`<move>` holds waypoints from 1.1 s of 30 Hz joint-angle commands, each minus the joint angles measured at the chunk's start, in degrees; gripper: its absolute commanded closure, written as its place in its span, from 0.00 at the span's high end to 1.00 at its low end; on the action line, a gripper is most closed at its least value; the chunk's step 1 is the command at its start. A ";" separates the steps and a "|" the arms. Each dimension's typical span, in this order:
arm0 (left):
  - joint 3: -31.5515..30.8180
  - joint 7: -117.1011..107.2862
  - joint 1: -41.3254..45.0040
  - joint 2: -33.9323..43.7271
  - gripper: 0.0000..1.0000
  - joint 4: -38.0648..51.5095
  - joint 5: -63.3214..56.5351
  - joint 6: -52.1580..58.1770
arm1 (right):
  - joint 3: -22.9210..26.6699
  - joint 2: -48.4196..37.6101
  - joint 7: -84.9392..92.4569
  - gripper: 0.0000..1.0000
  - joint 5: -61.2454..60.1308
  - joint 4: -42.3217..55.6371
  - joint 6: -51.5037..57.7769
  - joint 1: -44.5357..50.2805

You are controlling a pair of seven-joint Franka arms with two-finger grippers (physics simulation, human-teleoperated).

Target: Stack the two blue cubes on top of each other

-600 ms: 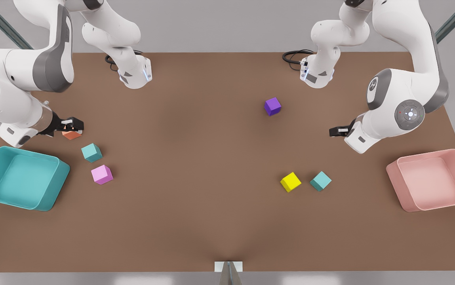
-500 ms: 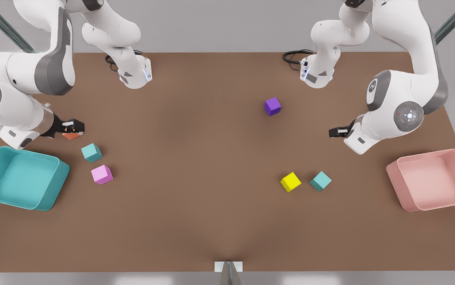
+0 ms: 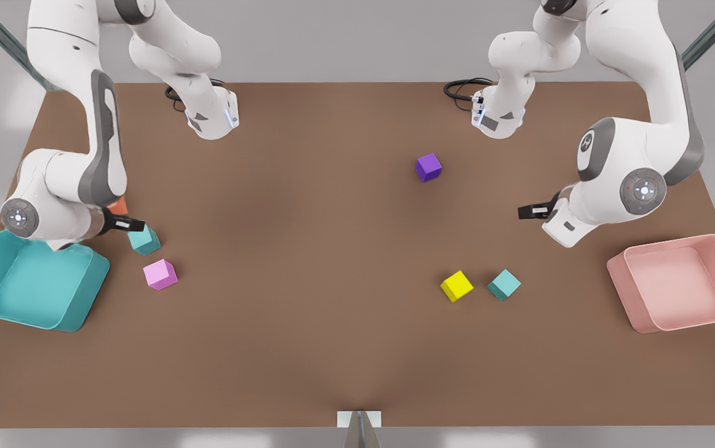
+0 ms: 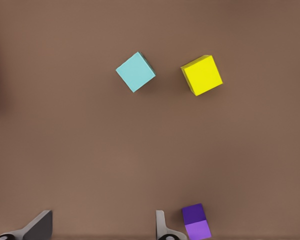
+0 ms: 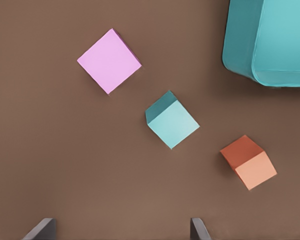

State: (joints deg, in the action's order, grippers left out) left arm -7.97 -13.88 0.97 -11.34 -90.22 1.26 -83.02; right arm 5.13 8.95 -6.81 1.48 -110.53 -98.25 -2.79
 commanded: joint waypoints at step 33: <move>-0.02 -0.53 0.00 -1.67 1.00 -0.13 -0.03 0.05 | 1.11 3.70 -48.30 1.00 -1.92 -25.44 -42.46 -4.60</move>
State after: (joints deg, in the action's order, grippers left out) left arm -7.98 -14.33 0.97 -13.10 -90.37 1.26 -83.00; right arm 6.26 12.53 -47.27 -0.13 -135.93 -139.39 -7.39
